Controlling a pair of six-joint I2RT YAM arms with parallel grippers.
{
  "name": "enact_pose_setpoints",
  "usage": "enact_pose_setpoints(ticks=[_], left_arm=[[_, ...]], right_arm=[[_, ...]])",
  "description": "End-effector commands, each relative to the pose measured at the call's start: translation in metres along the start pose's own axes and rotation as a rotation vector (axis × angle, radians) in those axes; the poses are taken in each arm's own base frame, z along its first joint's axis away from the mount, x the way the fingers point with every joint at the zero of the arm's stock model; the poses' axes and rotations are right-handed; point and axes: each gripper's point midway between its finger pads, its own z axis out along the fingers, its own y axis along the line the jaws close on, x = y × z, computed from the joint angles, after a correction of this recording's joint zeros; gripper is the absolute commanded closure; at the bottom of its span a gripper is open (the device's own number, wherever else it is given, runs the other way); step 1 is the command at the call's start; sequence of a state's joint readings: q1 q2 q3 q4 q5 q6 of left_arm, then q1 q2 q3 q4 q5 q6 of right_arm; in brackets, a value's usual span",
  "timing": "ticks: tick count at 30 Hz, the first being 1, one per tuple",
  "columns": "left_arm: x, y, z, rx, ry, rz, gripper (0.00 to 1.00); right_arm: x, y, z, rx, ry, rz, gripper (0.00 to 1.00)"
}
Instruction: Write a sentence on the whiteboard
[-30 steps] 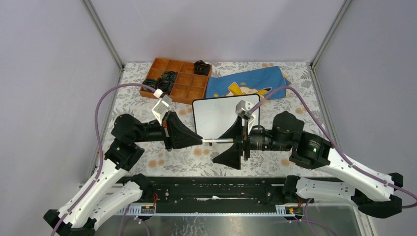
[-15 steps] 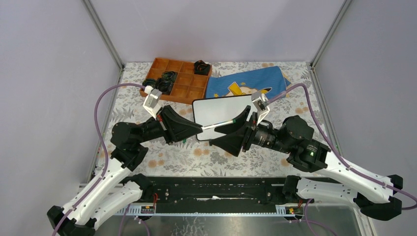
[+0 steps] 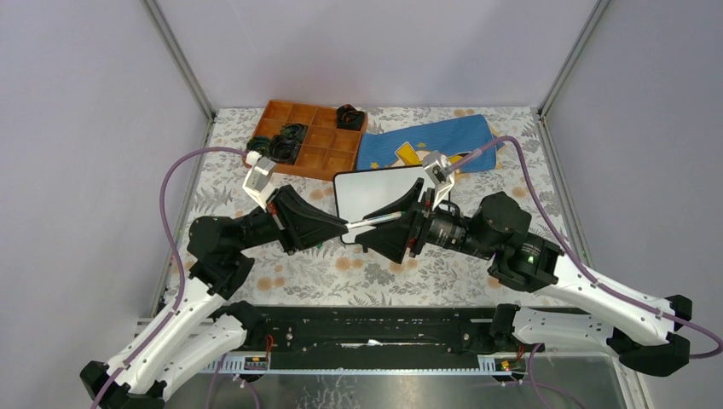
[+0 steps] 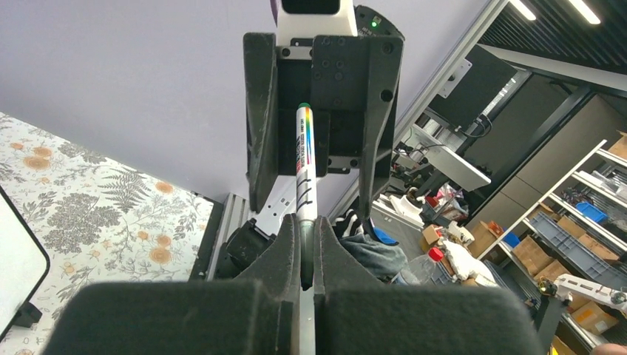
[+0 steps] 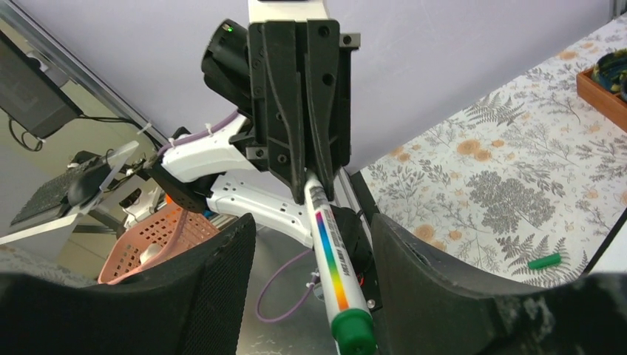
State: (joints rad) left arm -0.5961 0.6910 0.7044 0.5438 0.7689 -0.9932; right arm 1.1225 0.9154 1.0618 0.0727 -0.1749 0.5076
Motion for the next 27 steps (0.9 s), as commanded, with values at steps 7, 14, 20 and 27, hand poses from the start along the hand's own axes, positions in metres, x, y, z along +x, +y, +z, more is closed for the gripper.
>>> enact_pose_setpoints(ticks=[7, 14, 20, 27], left_arm=[[0.004, -0.015, -0.001, 0.057, 0.042, 0.038, 1.00], [0.006, -0.016, -0.002, 0.063, 0.059, 0.045, 1.00], [0.009, -0.015, -0.004, 0.059, 0.070, 0.048, 1.00], [0.010, -0.016, -0.004, 0.057, 0.086, 0.061, 1.00]], right_arm=[[-0.033, 0.022, -0.011, -0.036, -0.062, -0.015, 0.46], [-0.031, 0.023, -0.007, -0.044, -0.044, -0.011, 0.55], [-0.027, 0.023, -0.005, -0.050, -0.029, -0.007, 0.59], [-0.025, 0.026, -0.003, -0.062, -0.005, -0.017, 0.67]])
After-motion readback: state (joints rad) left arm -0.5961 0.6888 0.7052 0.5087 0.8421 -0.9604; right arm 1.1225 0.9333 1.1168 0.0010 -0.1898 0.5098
